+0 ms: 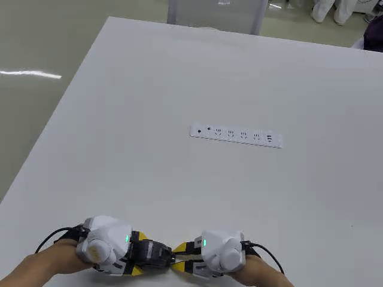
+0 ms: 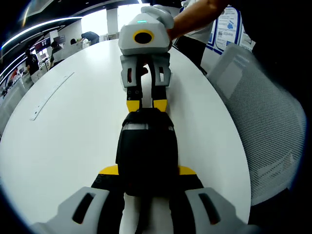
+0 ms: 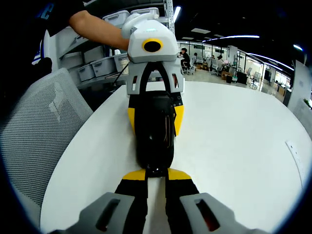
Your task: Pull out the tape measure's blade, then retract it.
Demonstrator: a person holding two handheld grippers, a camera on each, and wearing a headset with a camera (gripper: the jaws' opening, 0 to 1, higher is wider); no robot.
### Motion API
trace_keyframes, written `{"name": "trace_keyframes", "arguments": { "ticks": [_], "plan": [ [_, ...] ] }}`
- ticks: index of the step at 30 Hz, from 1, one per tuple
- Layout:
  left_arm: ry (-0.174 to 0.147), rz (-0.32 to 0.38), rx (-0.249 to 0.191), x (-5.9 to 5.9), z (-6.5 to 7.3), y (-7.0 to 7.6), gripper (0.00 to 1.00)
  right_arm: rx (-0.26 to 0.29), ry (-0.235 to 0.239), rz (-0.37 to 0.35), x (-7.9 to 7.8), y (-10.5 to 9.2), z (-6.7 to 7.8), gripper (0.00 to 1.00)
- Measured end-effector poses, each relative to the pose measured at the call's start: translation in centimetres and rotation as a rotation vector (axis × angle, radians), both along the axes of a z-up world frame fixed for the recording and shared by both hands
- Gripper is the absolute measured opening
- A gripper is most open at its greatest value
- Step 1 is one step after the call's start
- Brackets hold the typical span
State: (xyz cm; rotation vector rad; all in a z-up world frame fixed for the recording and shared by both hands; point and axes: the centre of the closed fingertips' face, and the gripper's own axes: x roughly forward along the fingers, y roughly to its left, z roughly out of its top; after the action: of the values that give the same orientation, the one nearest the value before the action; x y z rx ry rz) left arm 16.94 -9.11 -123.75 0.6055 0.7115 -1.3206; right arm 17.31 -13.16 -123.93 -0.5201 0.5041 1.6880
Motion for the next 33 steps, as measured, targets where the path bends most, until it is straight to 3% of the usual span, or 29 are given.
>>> {"name": "trace_keyframes", "arguments": {
  "ticks": [33],
  "plan": [
    [0.012,-0.005,0.012,-0.07,-0.09,0.20,0.32,-0.010,0.023,-0.016,-0.01,-0.48,0.26,0.10]
  ]
}}
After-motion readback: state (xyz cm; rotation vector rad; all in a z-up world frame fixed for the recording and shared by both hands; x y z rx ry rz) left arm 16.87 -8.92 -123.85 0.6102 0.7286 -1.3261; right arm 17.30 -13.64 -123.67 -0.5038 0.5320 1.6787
